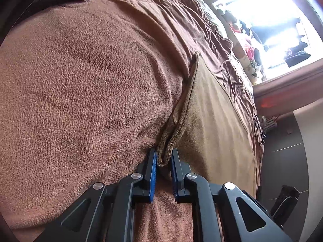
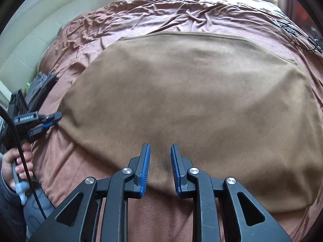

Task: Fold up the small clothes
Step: 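Close both grippers on the edge of the folded tan shirt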

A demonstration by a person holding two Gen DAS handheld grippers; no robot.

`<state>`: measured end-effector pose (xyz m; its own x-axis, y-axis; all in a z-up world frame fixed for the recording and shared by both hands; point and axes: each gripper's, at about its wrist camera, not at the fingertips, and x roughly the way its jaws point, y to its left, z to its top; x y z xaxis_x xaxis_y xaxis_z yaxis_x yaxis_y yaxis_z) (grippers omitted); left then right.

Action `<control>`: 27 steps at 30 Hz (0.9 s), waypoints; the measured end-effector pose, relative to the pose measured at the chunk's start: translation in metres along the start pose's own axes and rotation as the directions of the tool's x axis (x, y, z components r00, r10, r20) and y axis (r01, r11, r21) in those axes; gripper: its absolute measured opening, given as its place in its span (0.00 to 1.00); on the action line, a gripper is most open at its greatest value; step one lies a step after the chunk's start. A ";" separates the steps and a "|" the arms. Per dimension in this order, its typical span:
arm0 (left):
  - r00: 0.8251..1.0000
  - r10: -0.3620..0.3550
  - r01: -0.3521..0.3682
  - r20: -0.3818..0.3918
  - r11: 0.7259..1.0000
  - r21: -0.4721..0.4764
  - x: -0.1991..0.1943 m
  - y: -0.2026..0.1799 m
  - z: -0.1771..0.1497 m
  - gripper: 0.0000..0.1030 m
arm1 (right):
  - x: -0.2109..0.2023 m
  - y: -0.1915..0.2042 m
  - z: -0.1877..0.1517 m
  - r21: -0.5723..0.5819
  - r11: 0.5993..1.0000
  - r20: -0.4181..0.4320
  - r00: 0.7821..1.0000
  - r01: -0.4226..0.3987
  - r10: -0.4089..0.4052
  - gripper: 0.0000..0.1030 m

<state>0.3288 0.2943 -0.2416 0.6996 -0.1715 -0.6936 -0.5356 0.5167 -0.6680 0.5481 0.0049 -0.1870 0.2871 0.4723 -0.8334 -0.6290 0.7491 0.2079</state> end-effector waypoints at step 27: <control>0.994 0.079 -0.077 0.082 0.997 -0.022 -0.007 -0.002 -0.012 0.13 | 0.095 -0.034 0.125 0.093 0.989 -0.019 0.993 0.117 -0.115 0.10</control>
<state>0.3193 0.2842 -0.2389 0.6915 -0.0610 -0.7198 -0.5986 0.5094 -0.6182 0.6875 0.0823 -0.2092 0.3439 0.3739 -0.8613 -0.5213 0.8390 0.1561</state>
